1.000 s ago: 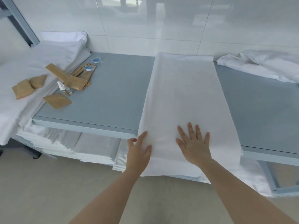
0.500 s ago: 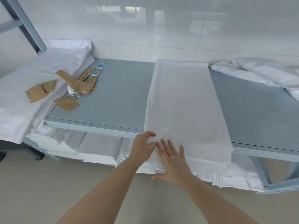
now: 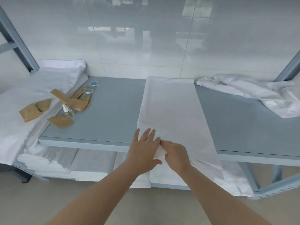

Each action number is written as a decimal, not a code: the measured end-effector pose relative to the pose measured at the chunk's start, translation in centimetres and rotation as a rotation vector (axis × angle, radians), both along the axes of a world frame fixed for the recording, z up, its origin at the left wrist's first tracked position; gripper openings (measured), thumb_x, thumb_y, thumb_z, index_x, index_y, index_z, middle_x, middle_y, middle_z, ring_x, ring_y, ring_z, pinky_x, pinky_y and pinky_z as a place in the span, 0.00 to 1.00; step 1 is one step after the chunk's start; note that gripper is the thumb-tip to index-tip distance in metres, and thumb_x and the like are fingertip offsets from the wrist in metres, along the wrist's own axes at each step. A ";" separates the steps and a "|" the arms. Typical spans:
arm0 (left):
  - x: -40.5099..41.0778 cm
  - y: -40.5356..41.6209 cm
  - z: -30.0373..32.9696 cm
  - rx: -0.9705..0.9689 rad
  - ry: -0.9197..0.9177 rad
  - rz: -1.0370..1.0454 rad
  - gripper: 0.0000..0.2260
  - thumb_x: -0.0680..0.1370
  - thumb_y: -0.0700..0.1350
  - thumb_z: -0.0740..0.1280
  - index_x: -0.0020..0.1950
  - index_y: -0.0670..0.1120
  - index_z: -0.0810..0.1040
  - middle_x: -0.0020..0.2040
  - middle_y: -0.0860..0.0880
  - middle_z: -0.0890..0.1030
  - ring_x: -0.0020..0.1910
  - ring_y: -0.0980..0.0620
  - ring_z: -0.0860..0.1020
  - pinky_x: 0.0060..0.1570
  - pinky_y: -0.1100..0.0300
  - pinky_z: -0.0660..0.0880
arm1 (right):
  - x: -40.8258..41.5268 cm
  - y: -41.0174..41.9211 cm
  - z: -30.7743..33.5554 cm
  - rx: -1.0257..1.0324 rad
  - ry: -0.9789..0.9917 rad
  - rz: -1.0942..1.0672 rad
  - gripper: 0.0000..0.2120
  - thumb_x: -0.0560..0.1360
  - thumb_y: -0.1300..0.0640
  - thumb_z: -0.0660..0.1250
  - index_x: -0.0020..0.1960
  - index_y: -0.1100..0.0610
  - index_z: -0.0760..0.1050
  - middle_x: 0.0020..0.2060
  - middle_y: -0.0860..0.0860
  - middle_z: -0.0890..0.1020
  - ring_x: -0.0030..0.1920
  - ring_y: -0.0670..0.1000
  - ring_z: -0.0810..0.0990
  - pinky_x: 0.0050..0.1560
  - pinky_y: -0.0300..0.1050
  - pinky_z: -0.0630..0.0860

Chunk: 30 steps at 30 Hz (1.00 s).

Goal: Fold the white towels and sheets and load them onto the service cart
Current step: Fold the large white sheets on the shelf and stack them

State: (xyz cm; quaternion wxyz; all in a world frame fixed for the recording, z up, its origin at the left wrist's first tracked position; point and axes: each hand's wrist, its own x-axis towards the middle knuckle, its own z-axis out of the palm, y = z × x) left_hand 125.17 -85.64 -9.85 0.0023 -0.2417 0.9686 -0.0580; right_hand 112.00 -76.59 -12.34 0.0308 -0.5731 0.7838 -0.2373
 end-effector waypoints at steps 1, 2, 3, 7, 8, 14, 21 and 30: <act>-0.3 -0.2 0.1 -0.042 -0.035 0.009 0.31 0.76 0.59 0.65 0.74 0.48 0.62 0.76 0.45 0.61 0.77 0.44 0.54 0.73 0.41 0.43 | 0.0 -0.1 0.3 -0.001 0.007 0.005 0.25 0.71 0.68 0.62 0.64 0.50 0.76 0.49 0.47 0.84 0.42 0.53 0.81 0.43 0.47 0.77; -0.6 -0.5 0.3 -0.075 -0.053 0.026 0.25 0.77 0.51 0.64 0.73 0.47 0.63 0.73 0.45 0.66 0.75 0.44 0.58 0.74 0.42 0.45 | 0.1 -0.1 0.5 -0.010 0.012 0.006 0.25 0.71 0.68 0.61 0.64 0.50 0.76 0.49 0.47 0.84 0.42 0.53 0.81 0.42 0.47 0.78; -0.9 -0.8 0.5 -0.102 -0.059 0.037 0.21 0.77 0.45 0.62 0.70 0.47 0.67 0.67 0.47 0.72 0.72 0.44 0.64 0.74 0.44 0.48 | 0.1 0.0 0.6 -0.029 0.017 0.004 0.26 0.71 0.69 0.62 0.64 0.50 0.76 0.48 0.47 0.84 0.42 0.53 0.82 0.41 0.47 0.78; -1.7 -1.8 1.0 -0.119 -0.067 -0.026 0.14 0.77 0.39 0.57 0.60 0.48 0.73 0.54 0.51 0.78 0.62 0.48 0.72 0.73 0.50 0.55 | 0.3 0.9 -0.3 -0.079 0.046 -0.055 0.22 0.69 0.66 0.66 0.61 0.52 0.78 0.45 0.47 0.85 0.39 0.53 0.82 0.36 0.42 0.76; -1.7 -2.0 1.1 -0.112 -0.066 -0.039 0.14 0.76 0.38 0.56 0.59 0.48 0.72 0.54 0.51 0.78 0.62 0.48 0.72 0.73 0.51 0.54 | 0.2 1.4 -0.9 -0.064 0.043 -0.088 0.22 0.69 0.65 0.67 0.61 0.53 0.78 0.45 0.47 0.84 0.40 0.53 0.82 0.37 0.42 0.76; -0.5 -3.4 2.7 -0.107 -0.011 -0.057 0.18 0.74 0.37 0.55 0.61 0.52 0.72 0.55 0.55 0.78 0.64 0.53 0.72 0.70 0.57 0.57 | -2.6 6.6 -3.7 0.129 -0.010 -0.361 0.25 0.70 0.65 0.62 0.65 0.50 0.74 0.52 0.45 0.82 0.51 0.51 0.79 0.49 0.41 0.74; -0.5 -3.2 6.3 -0.150 0.012 -0.026 0.17 0.72 0.39 0.62 0.58 0.54 0.73 0.48 0.53 0.79 0.50 0.51 0.78 0.41 0.61 0.64 | -5.0 9.9 -2.0 0.150 -0.035 -0.510 0.22 0.71 0.66 0.60 0.58 0.45 0.77 0.43 0.44 0.82 0.39 0.51 0.76 0.37 0.42 0.68; -0.5 -1.7 9.8 -0.172 0.070 0.110 0.20 0.73 0.38 0.60 0.61 0.57 0.72 0.49 0.53 0.78 0.47 0.49 0.78 0.34 0.60 0.62 | -10.1 15.4 0.5 0.099 -0.150 -0.685 0.15 0.71 0.68 0.61 0.50 0.53 0.81 0.44 0.52 0.83 0.43 0.56 0.79 0.42 0.46 0.75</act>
